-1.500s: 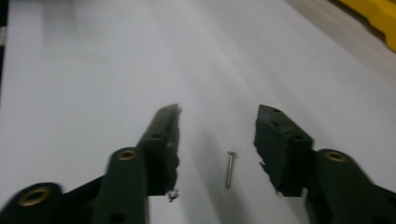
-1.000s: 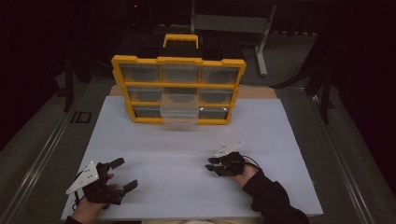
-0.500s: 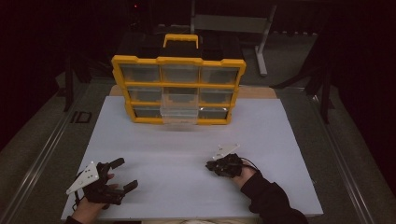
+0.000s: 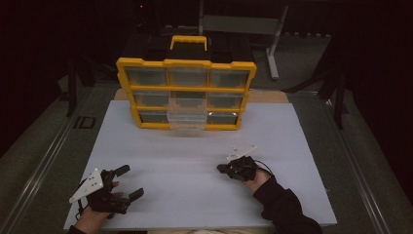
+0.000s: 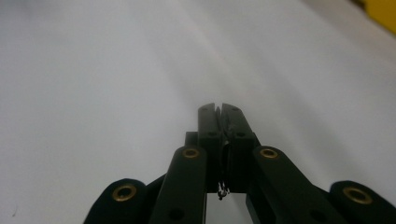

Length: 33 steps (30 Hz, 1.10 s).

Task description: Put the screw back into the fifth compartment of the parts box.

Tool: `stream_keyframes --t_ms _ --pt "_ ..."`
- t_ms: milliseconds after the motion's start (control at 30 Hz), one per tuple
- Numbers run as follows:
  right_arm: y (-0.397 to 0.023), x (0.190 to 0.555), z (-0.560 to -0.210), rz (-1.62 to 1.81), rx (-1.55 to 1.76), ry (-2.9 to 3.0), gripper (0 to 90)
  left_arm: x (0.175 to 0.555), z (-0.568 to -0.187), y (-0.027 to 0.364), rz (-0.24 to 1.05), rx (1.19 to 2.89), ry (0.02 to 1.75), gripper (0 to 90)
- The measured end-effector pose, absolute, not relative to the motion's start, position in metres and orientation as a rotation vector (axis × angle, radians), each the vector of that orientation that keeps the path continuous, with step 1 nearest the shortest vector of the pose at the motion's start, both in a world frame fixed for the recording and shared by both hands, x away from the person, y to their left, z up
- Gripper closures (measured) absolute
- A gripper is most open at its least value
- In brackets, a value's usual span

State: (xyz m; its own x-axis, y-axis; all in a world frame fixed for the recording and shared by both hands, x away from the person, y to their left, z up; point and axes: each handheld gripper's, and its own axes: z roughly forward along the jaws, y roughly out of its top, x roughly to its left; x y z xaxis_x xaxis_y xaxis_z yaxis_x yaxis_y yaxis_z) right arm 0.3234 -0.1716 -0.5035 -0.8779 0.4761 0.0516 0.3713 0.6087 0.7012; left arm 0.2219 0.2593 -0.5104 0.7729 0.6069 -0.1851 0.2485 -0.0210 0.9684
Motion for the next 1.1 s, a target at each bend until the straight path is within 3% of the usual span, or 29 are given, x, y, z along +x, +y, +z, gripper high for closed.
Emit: stream_keyframes --t_ms 1100 --pt "-0.185 0.354 -0.392 1.262 0.635 2.52 87.7 0.222 -0.51 0.259 0.328 1.604 0.692 0.5"
